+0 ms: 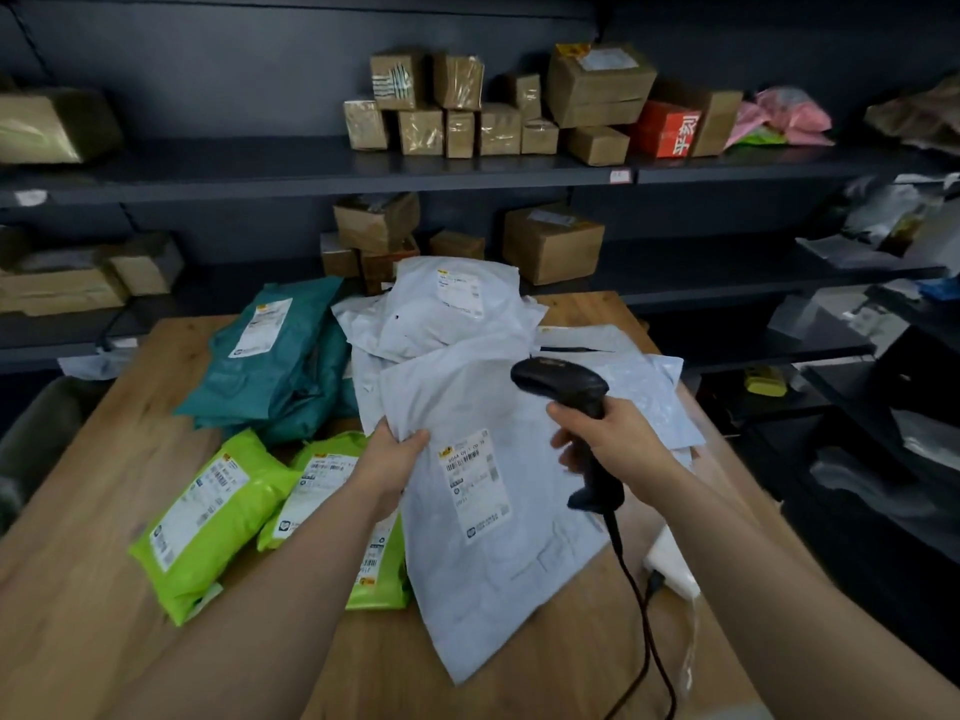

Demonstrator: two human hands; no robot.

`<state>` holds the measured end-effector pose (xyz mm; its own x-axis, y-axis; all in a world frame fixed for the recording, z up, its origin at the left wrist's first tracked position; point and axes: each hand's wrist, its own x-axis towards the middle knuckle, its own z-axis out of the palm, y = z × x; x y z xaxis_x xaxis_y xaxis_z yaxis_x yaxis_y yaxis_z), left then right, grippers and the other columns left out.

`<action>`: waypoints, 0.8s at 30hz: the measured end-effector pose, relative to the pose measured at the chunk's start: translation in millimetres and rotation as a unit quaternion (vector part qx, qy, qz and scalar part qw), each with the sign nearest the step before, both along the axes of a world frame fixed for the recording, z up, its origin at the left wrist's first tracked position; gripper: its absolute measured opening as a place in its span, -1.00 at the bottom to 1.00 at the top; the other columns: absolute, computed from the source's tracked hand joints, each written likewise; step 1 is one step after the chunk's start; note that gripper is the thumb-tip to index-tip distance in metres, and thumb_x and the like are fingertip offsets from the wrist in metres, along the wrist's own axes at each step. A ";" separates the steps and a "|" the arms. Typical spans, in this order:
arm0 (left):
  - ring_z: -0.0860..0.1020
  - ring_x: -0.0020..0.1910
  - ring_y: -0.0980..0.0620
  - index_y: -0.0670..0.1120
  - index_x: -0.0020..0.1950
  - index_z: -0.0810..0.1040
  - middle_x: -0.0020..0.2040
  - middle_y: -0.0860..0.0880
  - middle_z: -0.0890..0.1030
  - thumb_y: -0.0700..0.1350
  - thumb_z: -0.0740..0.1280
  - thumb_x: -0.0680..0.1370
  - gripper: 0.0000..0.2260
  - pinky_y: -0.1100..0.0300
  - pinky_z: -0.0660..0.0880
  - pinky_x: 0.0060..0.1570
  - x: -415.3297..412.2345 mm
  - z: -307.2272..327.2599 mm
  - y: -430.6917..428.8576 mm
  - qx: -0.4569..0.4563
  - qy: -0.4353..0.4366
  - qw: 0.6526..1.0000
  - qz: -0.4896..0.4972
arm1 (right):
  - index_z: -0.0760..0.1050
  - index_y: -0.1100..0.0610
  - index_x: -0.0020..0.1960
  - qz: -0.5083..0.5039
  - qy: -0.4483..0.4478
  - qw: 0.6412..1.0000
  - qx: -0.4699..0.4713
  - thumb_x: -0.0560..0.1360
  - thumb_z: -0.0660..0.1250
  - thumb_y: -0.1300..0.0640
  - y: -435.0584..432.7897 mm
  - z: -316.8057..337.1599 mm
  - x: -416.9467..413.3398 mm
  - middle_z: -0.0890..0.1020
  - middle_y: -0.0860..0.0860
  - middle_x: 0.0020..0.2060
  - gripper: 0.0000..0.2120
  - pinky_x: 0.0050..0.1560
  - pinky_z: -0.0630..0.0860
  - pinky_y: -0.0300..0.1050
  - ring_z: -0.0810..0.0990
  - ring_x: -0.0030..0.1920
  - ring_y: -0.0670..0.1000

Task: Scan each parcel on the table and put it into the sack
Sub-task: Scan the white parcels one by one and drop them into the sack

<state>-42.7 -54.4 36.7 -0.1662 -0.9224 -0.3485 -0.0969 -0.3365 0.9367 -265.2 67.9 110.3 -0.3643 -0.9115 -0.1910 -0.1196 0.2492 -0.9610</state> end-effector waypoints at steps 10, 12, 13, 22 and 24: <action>0.61 -0.09 -0.06 -0.09 0.09 0.53 -0.07 -0.06 0.64 -0.19 0.35 0.56 -0.88 0.10 0.54 -0.10 1.1 -13.3 -23.1 0.018 0.049 0.998 0.032 | 0.41 0.14 -0.28 0.051 0.217 0.965 0.139 0.47 0.35 0.06 15.9 -30.4 27.1 0.50 0.07 -0.42 -0.77 -0.35 0.39 -0.13 0.46 -0.41 0.03; 0.61 -0.09 -0.05 -0.07 0.11 0.54 -0.06 -0.04 0.64 -0.19 0.35 0.56 -0.86 0.11 0.54 -0.10 1.7 -15.8 -24.6 0.014 0.047 0.998 0.031 | 0.37 0.13 -0.31 0.051 0.216 0.966 0.134 0.48 0.33 0.07 17.8 -29.5 30.9 0.46 0.06 -0.45 -0.74 -0.38 0.35 -0.16 0.42 -0.43 0.03; 0.61 -0.10 -0.03 -0.06 0.08 0.55 -0.07 -0.02 0.64 -0.19 0.36 0.55 -0.88 0.13 0.54 -0.13 2.0 -16.5 -24.3 0.014 0.048 0.998 0.033 | 0.35 0.13 -0.33 0.050 0.212 0.967 0.132 0.48 0.33 0.08 18.6 -29.2 32.5 0.44 0.06 -0.45 -0.72 -0.39 0.34 -0.15 0.41 -0.43 0.04; 0.60 -0.12 0.01 -0.06 0.07 0.53 -0.08 0.00 0.63 -0.21 0.34 0.56 -0.89 0.16 0.52 -0.20 1.8 -17.8 -19.8 0.007 0.063 0.997 0.040 | 0.31 0.12 -0.36 0.051 0.217 0.968 0.114 0.47 0.34 0.07 28.9 -26.2 34.1 0.40 0.02 -0.52 -0.69 -0.40 0.33 -0.15 0.38 -0.47 0.01; 0.60 -0.10 0.01 -0.04 0.06 0.53 -0.08 0.01 0.62 -0.22 0.33 0.56 -0.89 0.15 0.51 -0.17 1.4 -17.0 -19.1 -0.001 0.061 0.997 0.037 | 0.32 0.11 -0.37 0.048 0.229 0.966 0.113 0.46 0.34 0.05 31.3 -25.7 33.5 0.39 -0.02 -0.55 -0.69 -0.43 0.33 -0.16 0.37 -0.51 -0.02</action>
